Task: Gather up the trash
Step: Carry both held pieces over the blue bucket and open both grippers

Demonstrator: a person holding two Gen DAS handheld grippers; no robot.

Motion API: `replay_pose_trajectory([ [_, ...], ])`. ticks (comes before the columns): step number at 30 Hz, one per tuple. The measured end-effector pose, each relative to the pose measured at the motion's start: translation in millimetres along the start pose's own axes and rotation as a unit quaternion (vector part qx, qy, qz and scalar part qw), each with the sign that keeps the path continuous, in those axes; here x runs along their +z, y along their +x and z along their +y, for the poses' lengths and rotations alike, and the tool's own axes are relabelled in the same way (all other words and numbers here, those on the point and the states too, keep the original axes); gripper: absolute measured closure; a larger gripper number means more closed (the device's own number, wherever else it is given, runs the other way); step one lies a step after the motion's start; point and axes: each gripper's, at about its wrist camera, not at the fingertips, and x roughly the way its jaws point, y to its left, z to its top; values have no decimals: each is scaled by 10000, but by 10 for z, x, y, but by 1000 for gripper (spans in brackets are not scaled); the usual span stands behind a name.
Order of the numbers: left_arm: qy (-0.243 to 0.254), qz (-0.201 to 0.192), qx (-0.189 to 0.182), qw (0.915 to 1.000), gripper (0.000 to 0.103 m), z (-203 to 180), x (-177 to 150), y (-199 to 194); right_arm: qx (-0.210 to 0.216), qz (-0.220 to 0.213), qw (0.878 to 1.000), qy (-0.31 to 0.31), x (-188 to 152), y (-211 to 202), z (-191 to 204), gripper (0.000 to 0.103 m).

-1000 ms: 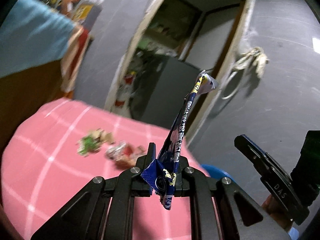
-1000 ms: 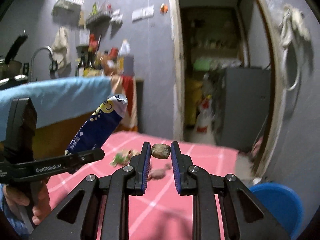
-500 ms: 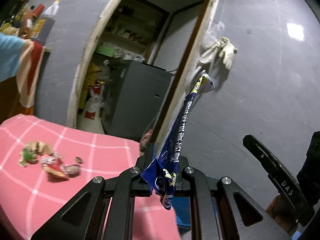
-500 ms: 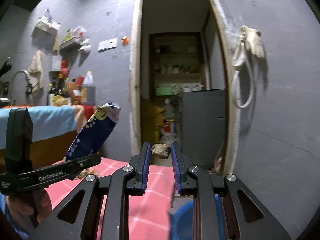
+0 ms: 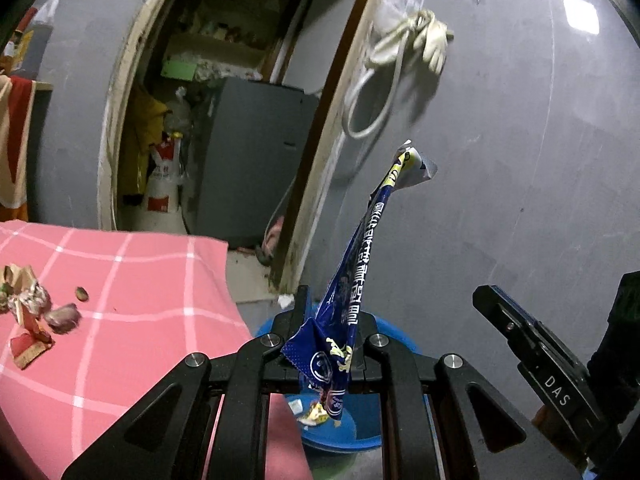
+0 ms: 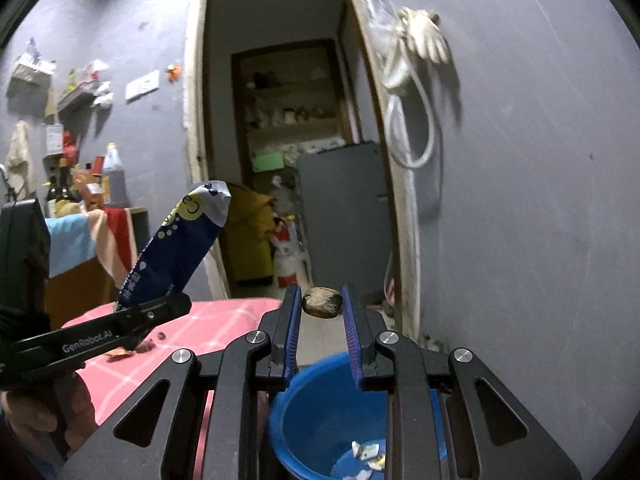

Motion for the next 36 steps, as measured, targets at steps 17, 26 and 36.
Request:
replay_pose_trajectory([
  [17, -237, 1426, 156, 9894, 93, 154, -368, 762, -93, 1045, 9923, 651, -370, 347, -375, 84],
  [26, -331, 1721, 238, 9842, 68, 257, -462, 942, -120, 1373, 9866, 871, -436, 450, -428, 77],
  [36, -434, 1413, 281, 9886, 59, 306, -377, 698, -204, 1227, 9888, 824, -332, 342, -409, 64],
])
